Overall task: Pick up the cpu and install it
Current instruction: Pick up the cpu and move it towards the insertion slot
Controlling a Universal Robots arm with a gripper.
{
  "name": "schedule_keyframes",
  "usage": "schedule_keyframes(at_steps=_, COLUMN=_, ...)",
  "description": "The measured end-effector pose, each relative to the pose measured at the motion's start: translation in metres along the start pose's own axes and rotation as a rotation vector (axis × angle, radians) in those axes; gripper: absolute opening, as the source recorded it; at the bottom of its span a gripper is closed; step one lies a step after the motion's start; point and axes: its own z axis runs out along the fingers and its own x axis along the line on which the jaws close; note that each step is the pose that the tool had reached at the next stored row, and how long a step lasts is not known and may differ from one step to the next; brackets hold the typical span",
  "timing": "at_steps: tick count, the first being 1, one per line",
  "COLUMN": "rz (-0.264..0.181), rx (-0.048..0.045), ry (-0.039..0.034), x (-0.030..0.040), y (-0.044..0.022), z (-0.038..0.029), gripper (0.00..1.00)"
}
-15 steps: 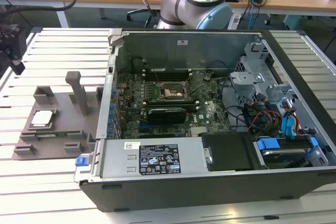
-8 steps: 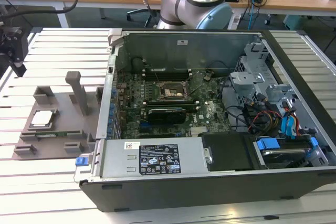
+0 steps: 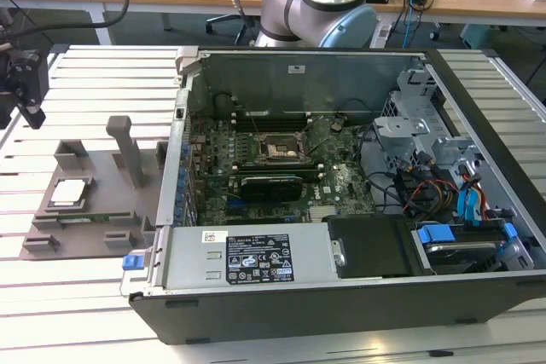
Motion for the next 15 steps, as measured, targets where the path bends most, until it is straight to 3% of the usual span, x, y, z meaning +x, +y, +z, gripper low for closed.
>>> schedule_keyframes(at_steps=8, rz=0.0, rx=0.0, ry=0.0, x=0.0002, y=0.0, z=0.0063, gripper=0.48)
schedule_keyframes(at_steps=12, rz=-0.001, rx=0.0006, ry=0.0001, x=-0.0001, y=-0.0001, z=0.0171, gripper=0.48)
schedule_keyframes(at_steps=15, rz=-0.005, rx=0.0089, ry=-0.0003, x=-0.0015, y=-0.0001, z=0.022, gripper=0.48)
